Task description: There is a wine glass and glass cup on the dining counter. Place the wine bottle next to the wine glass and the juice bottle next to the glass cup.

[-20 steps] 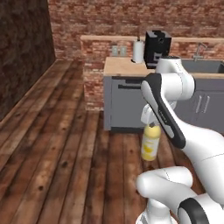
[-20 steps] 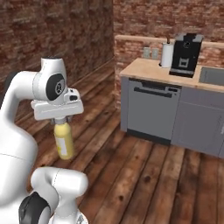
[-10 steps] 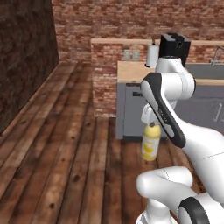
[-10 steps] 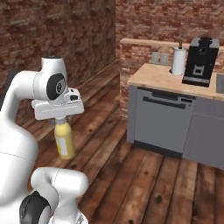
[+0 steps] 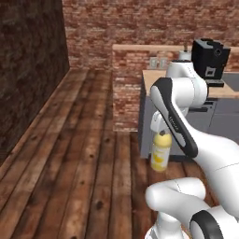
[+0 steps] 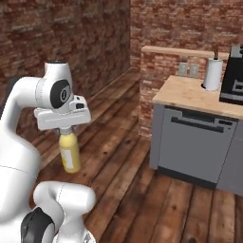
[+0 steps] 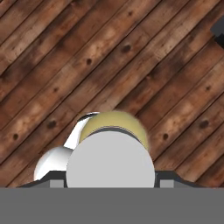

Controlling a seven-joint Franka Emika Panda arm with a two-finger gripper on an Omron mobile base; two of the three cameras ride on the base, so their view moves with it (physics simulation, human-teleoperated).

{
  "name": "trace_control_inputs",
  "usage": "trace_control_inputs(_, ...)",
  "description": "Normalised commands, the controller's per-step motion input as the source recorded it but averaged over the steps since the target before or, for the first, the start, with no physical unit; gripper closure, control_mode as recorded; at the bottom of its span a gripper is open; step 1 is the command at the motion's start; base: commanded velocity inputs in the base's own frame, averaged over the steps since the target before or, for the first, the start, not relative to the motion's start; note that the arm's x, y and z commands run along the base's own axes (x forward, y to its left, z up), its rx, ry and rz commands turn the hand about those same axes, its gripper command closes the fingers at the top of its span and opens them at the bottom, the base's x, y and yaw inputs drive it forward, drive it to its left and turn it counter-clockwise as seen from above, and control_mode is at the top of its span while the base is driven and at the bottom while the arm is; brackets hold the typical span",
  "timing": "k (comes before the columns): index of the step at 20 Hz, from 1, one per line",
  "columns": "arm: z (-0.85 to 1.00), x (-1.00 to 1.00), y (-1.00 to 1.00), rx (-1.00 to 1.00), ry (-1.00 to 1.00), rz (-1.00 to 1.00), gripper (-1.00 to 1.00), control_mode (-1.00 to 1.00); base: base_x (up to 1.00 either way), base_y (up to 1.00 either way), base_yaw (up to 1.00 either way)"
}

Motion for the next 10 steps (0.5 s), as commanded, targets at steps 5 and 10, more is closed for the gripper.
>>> trace_control_inputs(5, 0.00, 0.00, 0.00, 0.00, 0.00, 0.00, 1.00, 1.00, 0.75, 0.44, 0.00)
trace_control_inputs(10, 0.00, 0.00, 0.00, 0.00, 0.00, 0.00, 1.00, 1.00, 0.76, 0.43, -0.01)
